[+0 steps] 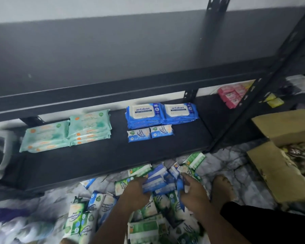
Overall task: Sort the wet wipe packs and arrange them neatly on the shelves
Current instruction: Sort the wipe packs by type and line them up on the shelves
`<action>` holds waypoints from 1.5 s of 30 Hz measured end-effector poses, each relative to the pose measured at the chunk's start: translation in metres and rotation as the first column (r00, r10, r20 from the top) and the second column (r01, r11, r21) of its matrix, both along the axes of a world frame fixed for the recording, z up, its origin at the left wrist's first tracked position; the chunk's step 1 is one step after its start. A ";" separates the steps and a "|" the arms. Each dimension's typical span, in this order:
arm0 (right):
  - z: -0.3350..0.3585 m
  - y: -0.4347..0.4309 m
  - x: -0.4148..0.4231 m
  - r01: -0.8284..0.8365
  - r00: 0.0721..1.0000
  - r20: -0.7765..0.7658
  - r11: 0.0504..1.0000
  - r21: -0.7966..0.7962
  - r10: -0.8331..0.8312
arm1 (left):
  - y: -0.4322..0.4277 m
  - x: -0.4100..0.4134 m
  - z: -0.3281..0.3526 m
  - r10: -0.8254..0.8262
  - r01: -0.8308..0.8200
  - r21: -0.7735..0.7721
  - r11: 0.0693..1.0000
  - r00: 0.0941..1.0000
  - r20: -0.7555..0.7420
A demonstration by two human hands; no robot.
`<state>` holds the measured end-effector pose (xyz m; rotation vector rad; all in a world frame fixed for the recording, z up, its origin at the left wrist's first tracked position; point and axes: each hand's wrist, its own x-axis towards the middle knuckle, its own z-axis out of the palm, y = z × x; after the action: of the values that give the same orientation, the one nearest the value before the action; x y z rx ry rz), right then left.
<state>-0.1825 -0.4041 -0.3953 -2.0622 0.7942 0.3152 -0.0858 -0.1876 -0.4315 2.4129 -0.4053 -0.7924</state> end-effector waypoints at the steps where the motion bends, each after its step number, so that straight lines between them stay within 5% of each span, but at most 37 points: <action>1: 0.009 0.001 -0.002 0.055 0.998 0.005 0.996 0.070 -0.056 | 0.001 -0.004 0.012 -0.004 0.004 -0.027 1.000 1.000 -0.003; 7: 0.054 0.004 -0.020 0.296 0.929 0.126 0.903 0.311 -0.348 | 0.010 -0.030 0.065 0.089 -0.087 -0.214 0.973 0.996 0.003; 11: 0.086 0.009 -0.027 0.426 0.817 0.095 0.706 0.566 -0.569 | 0.011 -0.038 0.093 0.161 -0.145 -0.319 0.937 0.987 0.024; 20: 0.099 0.010 -0.039 0.582 0.696 -0.018 0.550 0.599 -0.717 | 0.012 -0.043 0.134 0.250 -0.278 -0.458 0.845 0.961 -0.121; 27: 0.101 0.005 -0.043 0.500 0.648 -0.103 0.319 0.805 -0.755 | 0.005 -0.039 0.139 0.300 -0.391 -0.581 0.714 0.920 -0.251; 32: 0.103 0.003 -0.038 0.398 0.710 0.017 0.422 0.814 -0.704 | -0.014 -0.045 0.151 0.358 -0.407 -0.608 0.682 0.910 -0.208; 36: 0.101 0.001 -0.036 0.432 0.689 0.024 0.437 0.789 -0.725 | -0.024 -0.051 0.148 0.315 -0.317 -0.498 0.808 0.945 -0.090; 41: 0.100 -0.003 -0.030 0.505 0.574 0.063 0.413 0.758 -0.817 | -0.018 -0.049 0.144 0.125 -0.381 -0.489 0.784 0.870 -0.478; 45: 0.100 -0.010 -0.030 0.601 0.482 0.065 0.383 0.701 -0.874 | -0.018 -0.041 0.142 0.195 -0.422 -0.525 0.739 0.880 -0.433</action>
<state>-0.2129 -0.4143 -0.2958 -0.8993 1.1023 -0.3997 -0.1270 -0.2052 -0.2893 1.6257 -0.0717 -0.7701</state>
